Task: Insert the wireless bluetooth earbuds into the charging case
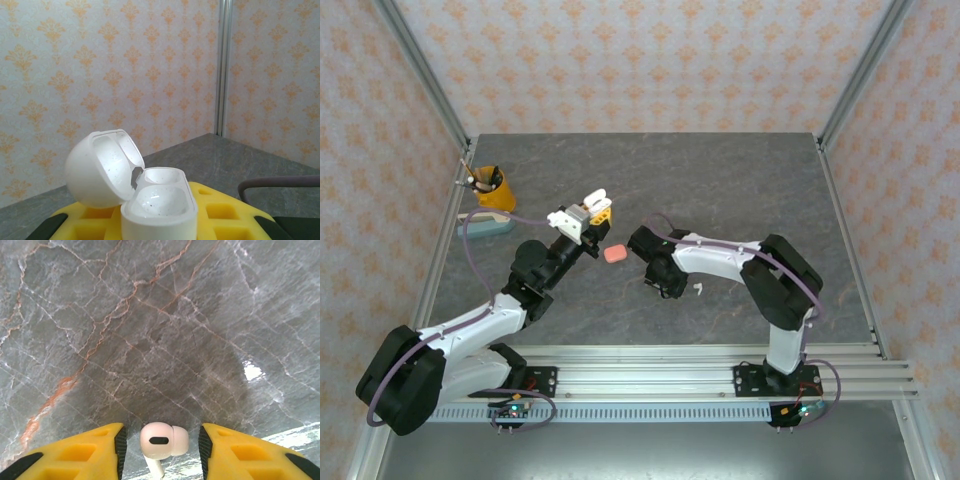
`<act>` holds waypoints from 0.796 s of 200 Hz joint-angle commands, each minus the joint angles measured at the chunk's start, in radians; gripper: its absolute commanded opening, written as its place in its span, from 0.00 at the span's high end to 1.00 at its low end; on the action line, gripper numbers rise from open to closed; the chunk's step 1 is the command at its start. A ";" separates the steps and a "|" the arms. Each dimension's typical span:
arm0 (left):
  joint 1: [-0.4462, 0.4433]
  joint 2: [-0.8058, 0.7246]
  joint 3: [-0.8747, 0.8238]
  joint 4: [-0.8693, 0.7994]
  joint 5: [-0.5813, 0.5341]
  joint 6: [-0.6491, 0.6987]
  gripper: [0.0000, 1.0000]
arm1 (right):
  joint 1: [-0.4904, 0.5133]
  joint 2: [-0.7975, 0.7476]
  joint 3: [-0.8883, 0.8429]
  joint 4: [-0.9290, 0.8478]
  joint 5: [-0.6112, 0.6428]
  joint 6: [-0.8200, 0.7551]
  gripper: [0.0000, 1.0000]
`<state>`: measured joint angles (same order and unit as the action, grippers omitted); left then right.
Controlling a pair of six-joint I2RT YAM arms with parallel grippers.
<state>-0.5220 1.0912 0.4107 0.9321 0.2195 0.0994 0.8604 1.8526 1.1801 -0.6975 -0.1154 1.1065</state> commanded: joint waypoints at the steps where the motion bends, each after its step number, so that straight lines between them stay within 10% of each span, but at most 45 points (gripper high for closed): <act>1: 0.000 0.002 0.033 0.043 -0.022 0.011 1.00 | 0.017 0.046 0.018 0.002 0.015 -0.004 0.56; 159: 0.000 -0.002 0.040 -0.003 -0.012 0.005 1.00 | 0.020 0.013 -0.012 0.050 0.045 -0.038 0.71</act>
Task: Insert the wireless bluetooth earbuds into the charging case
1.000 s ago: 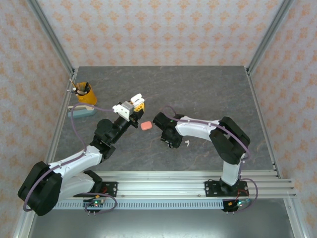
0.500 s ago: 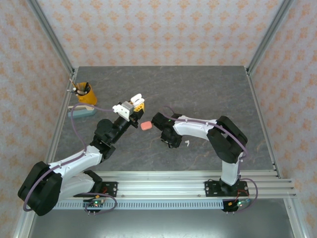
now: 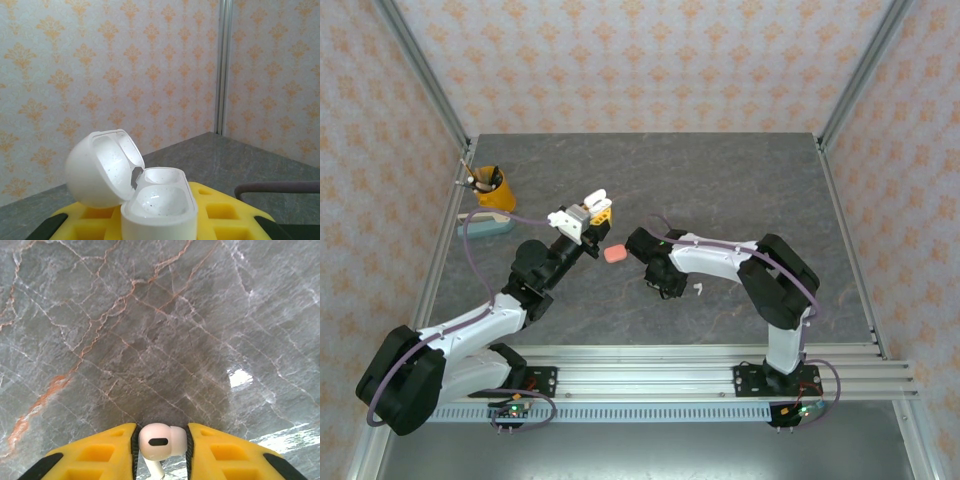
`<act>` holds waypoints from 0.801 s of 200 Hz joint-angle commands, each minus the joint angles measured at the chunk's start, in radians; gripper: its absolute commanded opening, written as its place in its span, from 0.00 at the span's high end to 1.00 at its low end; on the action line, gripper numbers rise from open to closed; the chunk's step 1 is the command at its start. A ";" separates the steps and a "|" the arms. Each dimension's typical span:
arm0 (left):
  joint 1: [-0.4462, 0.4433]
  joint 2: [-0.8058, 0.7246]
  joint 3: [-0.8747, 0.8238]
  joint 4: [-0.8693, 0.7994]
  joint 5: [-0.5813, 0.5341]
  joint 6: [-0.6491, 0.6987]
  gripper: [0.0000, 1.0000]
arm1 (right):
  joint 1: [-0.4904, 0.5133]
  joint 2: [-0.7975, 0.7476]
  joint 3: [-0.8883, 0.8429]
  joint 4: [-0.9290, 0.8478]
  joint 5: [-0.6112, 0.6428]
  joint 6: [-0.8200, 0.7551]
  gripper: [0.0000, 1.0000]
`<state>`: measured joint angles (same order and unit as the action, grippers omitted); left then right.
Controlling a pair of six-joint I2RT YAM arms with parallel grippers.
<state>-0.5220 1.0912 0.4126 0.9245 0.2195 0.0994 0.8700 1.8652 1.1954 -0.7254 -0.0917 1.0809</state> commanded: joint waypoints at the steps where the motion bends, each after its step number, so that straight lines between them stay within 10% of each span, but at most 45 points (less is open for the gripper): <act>1: 0.000 -0.002 0.038 0.004 -0.012 0.005 1.00 | 0.010 0.000 -0.027 0.079 0.022 -0.013 0.71; 160: 0.000 -0.007 0.054 -0.025 -0.006 0.013 1.00 | 0.011 -0.203 -0.157 0.190 0.173 -0.104 0.73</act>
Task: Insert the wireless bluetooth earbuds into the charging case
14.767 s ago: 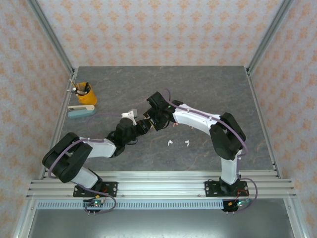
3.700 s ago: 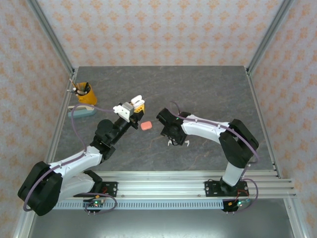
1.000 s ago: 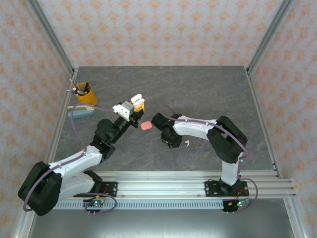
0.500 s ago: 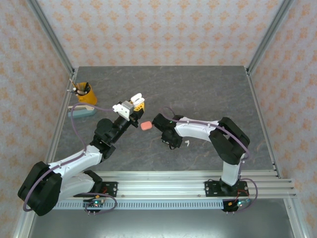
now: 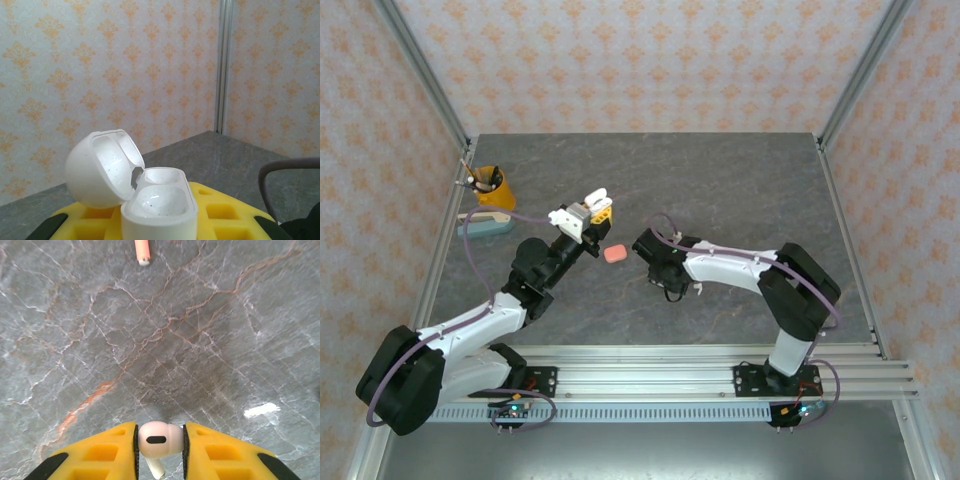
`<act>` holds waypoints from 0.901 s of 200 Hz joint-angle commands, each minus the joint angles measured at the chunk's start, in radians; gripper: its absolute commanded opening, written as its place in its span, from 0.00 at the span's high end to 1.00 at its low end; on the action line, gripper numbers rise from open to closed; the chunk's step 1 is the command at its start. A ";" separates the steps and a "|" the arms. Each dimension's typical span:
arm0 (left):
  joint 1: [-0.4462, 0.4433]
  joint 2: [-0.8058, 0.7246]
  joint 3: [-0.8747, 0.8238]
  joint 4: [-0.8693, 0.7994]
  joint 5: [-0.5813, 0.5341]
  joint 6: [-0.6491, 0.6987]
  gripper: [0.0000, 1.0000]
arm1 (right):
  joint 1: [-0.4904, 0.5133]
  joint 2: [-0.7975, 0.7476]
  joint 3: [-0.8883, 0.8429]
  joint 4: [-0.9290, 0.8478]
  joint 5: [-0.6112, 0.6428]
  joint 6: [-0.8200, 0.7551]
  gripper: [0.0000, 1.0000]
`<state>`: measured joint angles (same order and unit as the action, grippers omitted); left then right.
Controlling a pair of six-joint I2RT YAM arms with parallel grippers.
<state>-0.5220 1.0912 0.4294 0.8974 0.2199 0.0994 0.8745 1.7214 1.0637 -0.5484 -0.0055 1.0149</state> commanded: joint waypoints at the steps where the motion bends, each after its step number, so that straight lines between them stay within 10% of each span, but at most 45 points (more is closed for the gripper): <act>1: 0.000 -0.007 0.037 0.002 -0.007 0.013 1.00 | 0.006 -0.062 -0.026 0.013 0.089 -0.039 0.73; 180: 0.000 0.046 0.134 -0.023 0.095 -0.016 1.00 | 0.003 -0.528 0.197 0.110 0.304 -0.546 0.72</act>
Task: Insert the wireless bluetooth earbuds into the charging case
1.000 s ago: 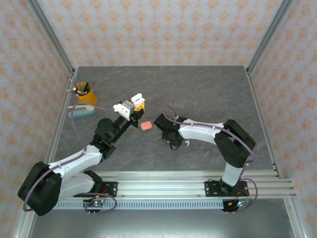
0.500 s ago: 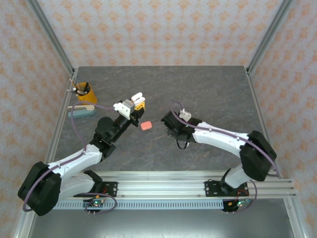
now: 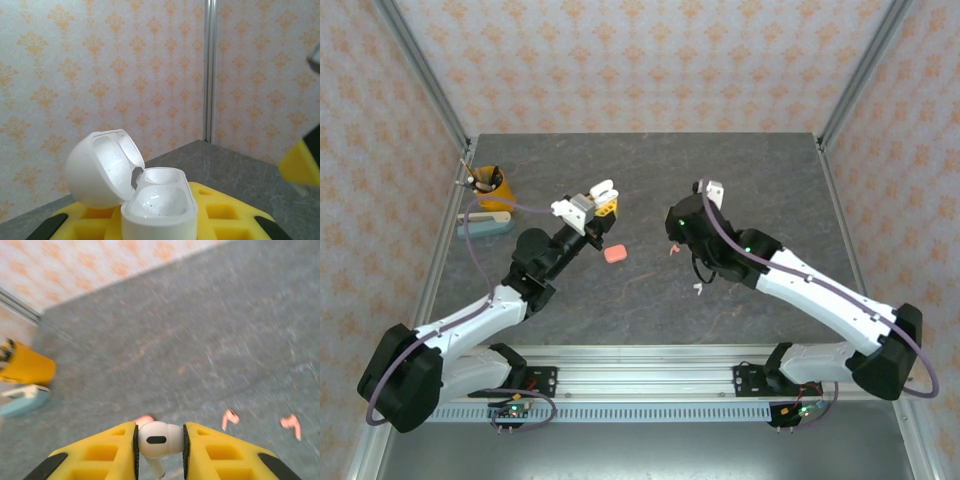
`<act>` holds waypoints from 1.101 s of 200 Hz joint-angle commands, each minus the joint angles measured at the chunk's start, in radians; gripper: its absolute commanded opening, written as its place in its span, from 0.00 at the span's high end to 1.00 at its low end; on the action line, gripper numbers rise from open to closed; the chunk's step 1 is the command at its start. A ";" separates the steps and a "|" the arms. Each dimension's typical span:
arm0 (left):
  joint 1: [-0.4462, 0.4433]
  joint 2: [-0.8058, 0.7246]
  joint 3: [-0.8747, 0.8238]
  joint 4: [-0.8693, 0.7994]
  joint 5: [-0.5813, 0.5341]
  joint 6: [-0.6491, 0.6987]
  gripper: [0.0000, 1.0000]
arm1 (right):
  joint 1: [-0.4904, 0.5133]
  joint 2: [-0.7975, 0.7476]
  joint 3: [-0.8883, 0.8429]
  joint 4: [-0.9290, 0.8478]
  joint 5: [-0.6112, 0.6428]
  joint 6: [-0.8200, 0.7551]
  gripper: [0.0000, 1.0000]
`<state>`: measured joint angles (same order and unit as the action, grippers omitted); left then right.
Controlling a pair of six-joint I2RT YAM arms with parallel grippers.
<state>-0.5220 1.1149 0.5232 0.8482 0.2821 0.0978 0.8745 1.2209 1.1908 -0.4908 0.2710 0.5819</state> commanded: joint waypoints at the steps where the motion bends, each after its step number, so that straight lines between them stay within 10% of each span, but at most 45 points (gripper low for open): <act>1: 0.000 0.024 0.041 0.027 0.032 -0.015 1.00 | 0.003 -0.028 0.073 0.054 0.026 -0.116 0.72; 220: -0.036 0.145 0.172 0.103 0.055 -0.061 1.00 | -0.005 0.115 0.100 0.552 -0.402 -0.155 0.73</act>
<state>-0.5503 1.2530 0.6563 0.8871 0.3336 0.0498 0.8738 1.3228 1.3014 -0.0093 -0.0906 0.4145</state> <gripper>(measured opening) 0.232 0.275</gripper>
